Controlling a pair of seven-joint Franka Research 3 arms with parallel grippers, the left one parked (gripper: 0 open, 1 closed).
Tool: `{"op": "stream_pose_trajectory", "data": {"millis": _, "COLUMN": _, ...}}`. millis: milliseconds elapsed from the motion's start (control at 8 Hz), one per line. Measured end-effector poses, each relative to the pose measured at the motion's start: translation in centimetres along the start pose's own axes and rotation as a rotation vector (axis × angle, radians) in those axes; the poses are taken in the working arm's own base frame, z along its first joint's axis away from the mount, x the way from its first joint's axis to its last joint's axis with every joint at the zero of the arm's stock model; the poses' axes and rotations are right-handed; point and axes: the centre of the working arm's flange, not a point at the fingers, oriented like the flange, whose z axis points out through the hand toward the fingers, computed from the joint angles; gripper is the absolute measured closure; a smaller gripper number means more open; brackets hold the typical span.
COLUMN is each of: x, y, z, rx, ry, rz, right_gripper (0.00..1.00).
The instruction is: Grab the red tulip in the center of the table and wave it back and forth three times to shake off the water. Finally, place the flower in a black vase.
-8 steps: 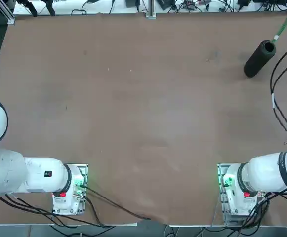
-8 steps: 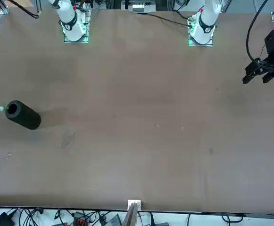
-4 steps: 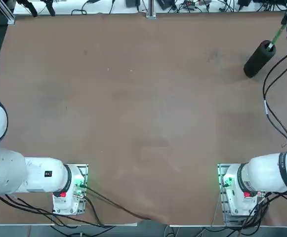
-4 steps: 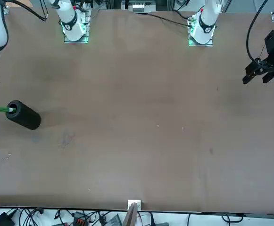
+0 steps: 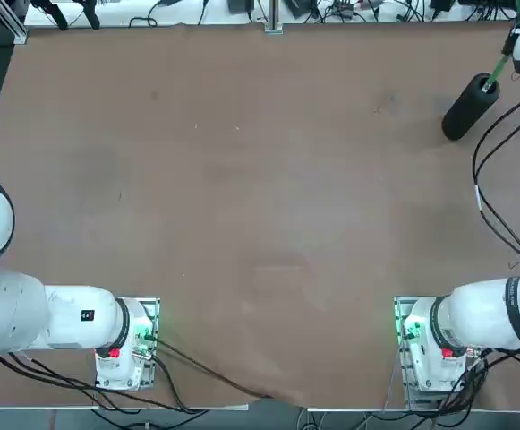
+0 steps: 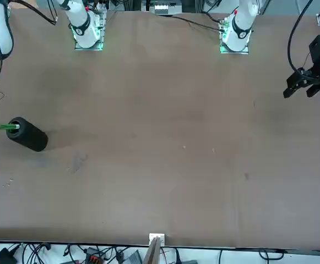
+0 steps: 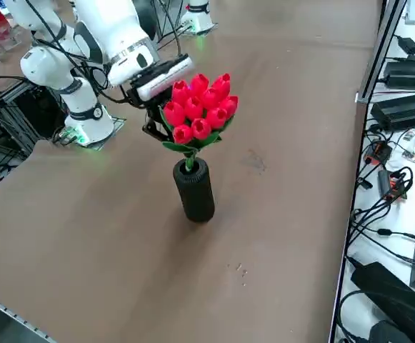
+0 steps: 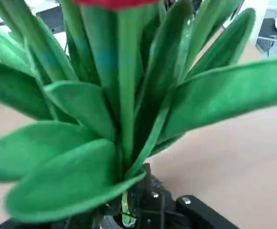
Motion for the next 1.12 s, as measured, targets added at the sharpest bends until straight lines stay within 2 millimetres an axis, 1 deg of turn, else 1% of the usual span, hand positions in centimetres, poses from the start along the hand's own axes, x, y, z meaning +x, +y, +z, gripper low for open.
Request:
{"op": "stream_pose_trajectory", "data": {"millis": 250, "x": -1.1, "y": 0.0, "z": 0.9, "rx": -0.002, "ry": -0.023, "rz": 0.001, "right_gripper": 0.9}}
{"op": "stream_pose_trajectory", "data": {"millis": 750, "x": -2.1, "y": 0.0, "z": 3.0, "rx": -0.017, "ry": -0.061, "rz": 0.004, "right_gripper": 0.88}}
{"op": "stream_pose_trajectory", "data": {"millis": 875, "x": -2.3, "y": 0.0, "z": 3.4, "rx": -0.02, "ry": -0.069, "rz": 0.004, "right_gripper": 0.74}}
{"op": "stream_pose_trajectory", "data": {"millis": 1125, "x": -2.3, "y": -0.2, "z": 3.5, "rx": -0.019, "ry": -0.07, "rz": 0.004, "right_gripper": 0.39}}
